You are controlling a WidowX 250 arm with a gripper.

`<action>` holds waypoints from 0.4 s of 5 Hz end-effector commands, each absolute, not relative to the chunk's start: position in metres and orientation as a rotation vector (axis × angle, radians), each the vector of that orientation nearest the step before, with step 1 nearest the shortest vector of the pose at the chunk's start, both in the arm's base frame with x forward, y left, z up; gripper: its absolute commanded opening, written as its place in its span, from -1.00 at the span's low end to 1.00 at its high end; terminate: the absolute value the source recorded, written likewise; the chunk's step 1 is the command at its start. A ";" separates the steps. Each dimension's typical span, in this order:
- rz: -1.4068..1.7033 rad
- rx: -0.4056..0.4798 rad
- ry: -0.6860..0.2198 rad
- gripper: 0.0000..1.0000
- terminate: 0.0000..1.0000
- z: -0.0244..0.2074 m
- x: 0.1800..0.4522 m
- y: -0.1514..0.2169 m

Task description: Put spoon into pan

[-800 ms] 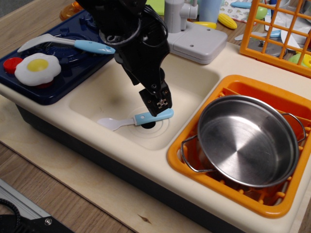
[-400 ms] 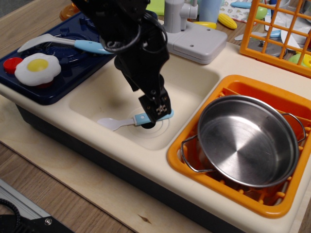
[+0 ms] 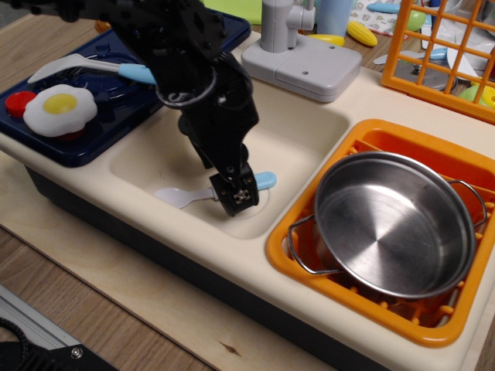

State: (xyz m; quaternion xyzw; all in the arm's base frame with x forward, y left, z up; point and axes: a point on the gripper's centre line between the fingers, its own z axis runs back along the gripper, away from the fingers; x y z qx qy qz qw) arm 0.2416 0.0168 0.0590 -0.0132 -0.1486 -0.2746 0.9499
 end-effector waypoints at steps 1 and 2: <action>-0.580 -0.040 -0.345 1.00 -1.00 0.048 0.252 0.021; -0.585 -0.039 -0.346 1.00 -1.00 0.040 0.252 0.020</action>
